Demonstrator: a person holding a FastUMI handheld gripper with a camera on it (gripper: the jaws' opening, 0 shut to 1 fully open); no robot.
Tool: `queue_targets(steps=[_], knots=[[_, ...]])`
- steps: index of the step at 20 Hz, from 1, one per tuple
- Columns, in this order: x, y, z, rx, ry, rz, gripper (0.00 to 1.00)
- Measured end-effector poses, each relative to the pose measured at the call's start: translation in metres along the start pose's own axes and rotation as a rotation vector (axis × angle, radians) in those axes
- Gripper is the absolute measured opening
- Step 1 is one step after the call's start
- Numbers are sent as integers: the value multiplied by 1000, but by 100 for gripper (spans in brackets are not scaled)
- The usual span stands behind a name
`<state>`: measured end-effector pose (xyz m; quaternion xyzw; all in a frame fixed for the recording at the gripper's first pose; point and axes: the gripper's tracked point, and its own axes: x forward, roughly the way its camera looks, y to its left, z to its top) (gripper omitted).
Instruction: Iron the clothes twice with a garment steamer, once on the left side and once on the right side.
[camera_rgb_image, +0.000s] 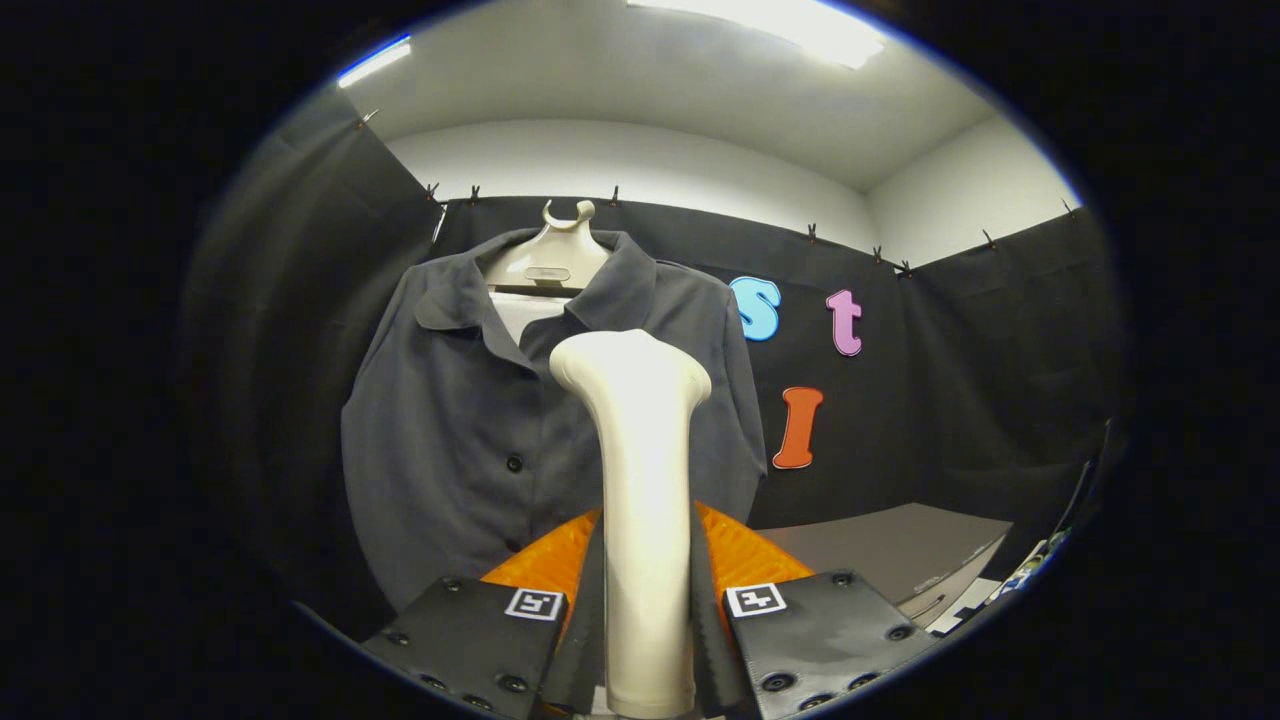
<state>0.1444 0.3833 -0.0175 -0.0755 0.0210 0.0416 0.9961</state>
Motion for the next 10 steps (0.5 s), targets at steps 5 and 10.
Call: queue_targets(steps=[5,10], knots=[[16,-8,-10,-16,12,-26,45],[20,-10,-26,-30,32,-34,45]])
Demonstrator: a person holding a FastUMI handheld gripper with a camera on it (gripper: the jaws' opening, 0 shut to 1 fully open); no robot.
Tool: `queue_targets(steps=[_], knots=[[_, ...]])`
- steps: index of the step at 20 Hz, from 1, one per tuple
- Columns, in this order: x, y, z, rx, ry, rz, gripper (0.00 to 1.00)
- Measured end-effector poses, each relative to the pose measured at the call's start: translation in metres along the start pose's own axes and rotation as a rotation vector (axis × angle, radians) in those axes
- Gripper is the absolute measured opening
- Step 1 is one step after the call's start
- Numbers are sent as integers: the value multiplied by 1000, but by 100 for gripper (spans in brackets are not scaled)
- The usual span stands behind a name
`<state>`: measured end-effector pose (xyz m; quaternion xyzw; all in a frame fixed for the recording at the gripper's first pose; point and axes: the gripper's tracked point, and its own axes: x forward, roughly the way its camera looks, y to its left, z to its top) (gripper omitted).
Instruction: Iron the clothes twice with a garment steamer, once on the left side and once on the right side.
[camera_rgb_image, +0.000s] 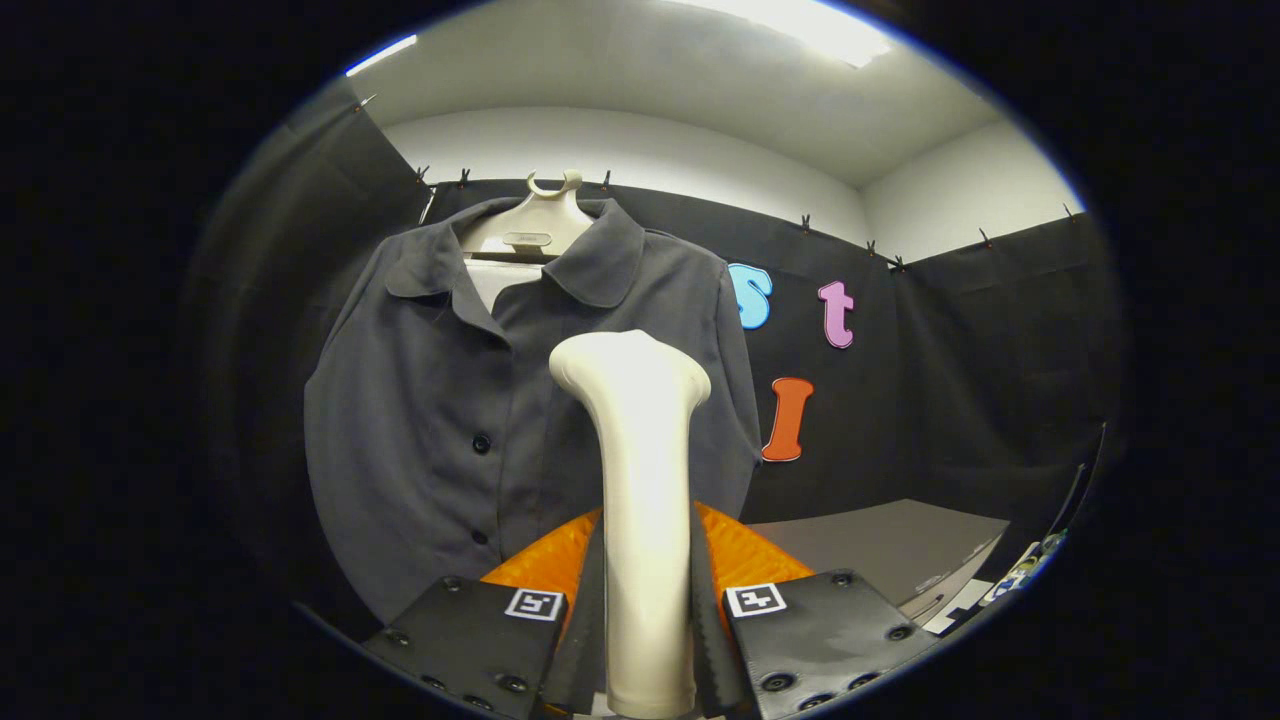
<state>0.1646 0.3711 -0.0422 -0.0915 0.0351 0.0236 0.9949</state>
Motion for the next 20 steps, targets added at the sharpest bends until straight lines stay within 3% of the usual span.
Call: queue_targets(steps=[20], knots=[[-59,22,-130,-33,212,66,45]])
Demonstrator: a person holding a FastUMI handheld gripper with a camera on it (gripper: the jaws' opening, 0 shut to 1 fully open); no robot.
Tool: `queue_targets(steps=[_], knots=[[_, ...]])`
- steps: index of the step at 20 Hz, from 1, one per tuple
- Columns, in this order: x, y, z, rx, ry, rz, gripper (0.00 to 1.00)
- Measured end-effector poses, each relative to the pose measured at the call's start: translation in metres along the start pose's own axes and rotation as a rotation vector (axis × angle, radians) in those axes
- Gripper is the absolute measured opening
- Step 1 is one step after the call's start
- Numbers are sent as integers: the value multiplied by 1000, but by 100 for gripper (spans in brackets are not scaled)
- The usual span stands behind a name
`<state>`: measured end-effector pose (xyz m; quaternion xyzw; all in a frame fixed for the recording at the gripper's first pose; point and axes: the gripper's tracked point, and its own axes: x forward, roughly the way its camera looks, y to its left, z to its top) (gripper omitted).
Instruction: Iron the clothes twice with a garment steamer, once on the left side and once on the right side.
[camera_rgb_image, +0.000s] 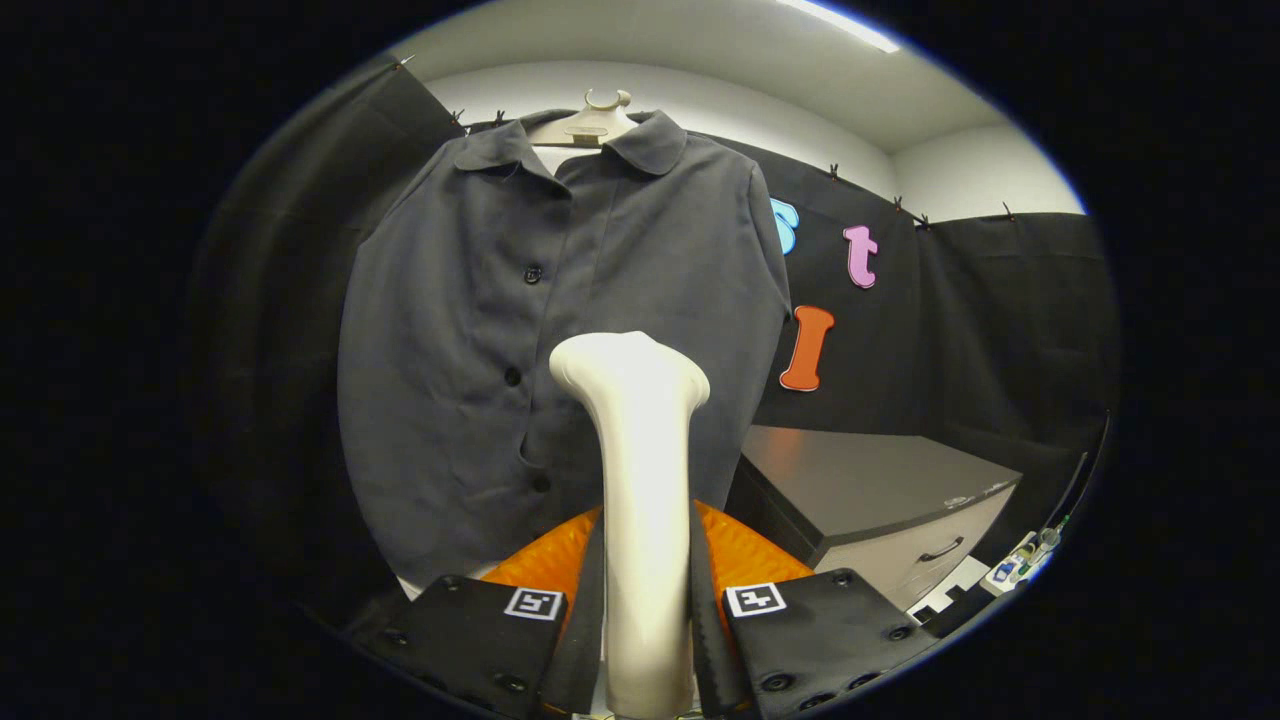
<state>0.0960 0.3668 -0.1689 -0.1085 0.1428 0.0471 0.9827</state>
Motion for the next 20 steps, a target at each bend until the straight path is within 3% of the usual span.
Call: queue_targets(steps=[20], knots=[[-30,4,-156,19,296,22,46]])
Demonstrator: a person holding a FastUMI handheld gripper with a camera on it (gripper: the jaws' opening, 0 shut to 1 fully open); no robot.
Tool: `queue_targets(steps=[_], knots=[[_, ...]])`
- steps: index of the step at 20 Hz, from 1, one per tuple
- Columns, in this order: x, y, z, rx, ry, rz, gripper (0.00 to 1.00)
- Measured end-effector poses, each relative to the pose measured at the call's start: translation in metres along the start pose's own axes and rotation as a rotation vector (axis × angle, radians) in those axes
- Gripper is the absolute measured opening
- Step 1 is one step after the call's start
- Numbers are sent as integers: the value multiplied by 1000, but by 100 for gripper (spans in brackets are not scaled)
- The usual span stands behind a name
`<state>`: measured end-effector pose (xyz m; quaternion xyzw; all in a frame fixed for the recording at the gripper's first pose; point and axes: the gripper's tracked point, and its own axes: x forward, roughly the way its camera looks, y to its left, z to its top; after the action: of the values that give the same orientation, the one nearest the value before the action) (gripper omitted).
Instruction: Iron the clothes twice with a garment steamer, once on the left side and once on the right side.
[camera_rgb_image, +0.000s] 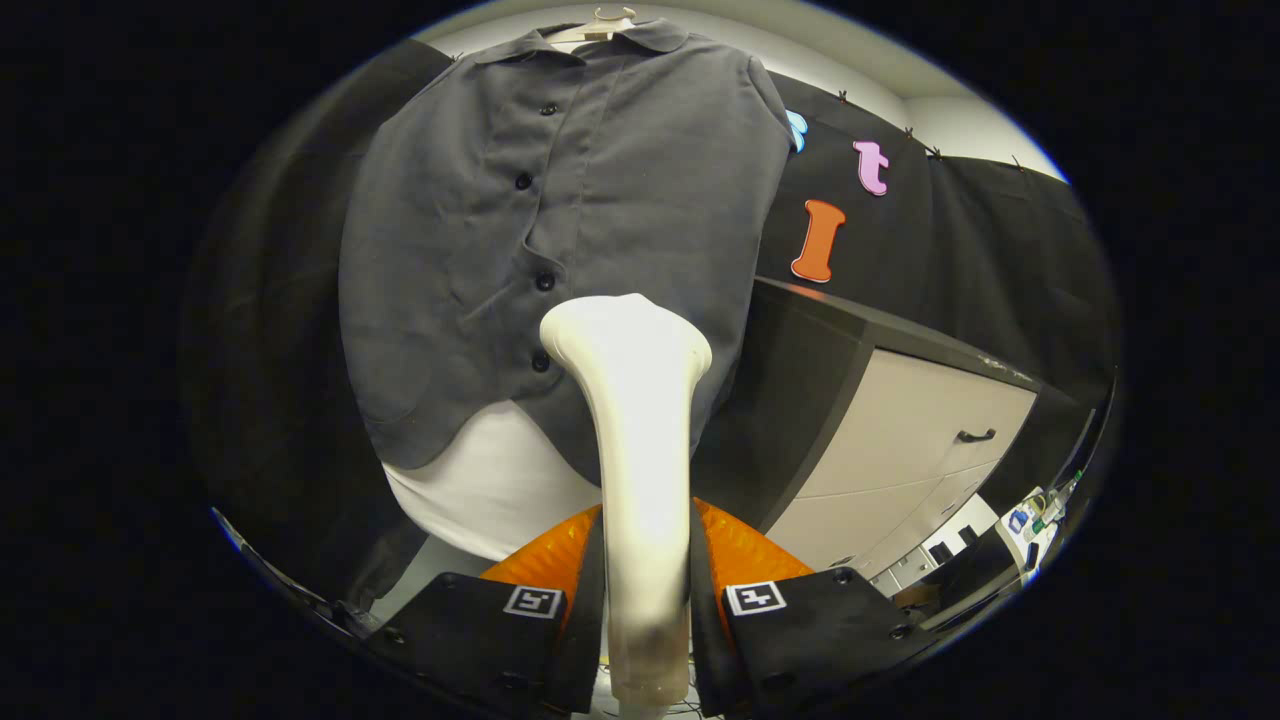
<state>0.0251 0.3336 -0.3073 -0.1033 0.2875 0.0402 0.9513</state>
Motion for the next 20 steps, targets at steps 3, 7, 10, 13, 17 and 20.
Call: queue_targets(steps=[3,7,10,13,17,20], knots=[[7,3,-22,12,46,0,46],[11,3,-43,29,92,0,46],[9,4,-55,36,115,2,46],[-1,3,-65,35,138,0,46],[-32,10,-26,22,86,39,46],[-62,21,37,14,-43,70,46]])
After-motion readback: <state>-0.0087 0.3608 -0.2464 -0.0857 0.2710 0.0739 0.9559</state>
